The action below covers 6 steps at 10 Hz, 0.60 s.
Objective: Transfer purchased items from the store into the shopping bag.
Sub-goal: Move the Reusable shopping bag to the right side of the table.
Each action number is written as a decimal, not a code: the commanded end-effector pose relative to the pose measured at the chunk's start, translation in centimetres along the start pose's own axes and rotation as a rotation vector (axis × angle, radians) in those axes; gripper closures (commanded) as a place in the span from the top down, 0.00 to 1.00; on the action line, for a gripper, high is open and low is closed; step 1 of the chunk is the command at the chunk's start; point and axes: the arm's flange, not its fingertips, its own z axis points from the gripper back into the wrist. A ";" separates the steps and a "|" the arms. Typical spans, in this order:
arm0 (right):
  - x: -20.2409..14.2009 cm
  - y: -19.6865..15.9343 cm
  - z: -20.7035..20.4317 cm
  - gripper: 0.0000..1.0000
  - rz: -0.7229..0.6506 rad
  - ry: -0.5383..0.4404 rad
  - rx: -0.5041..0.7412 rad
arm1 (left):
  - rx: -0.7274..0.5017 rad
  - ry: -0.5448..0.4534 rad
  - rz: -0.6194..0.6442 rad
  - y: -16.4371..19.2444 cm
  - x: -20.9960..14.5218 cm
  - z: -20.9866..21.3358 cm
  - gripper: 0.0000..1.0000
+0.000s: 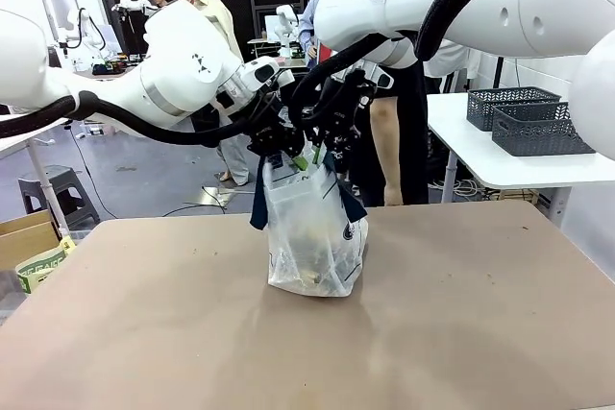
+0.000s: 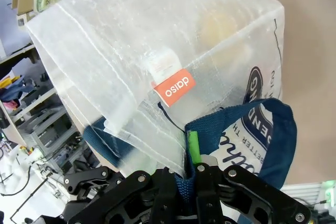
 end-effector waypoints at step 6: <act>0.1 0.2 -0.2 0.00 -0.052 -0.009 0.036 | -0.106 -0.053 -0.047 -1.3 -2.8 2.0 1.00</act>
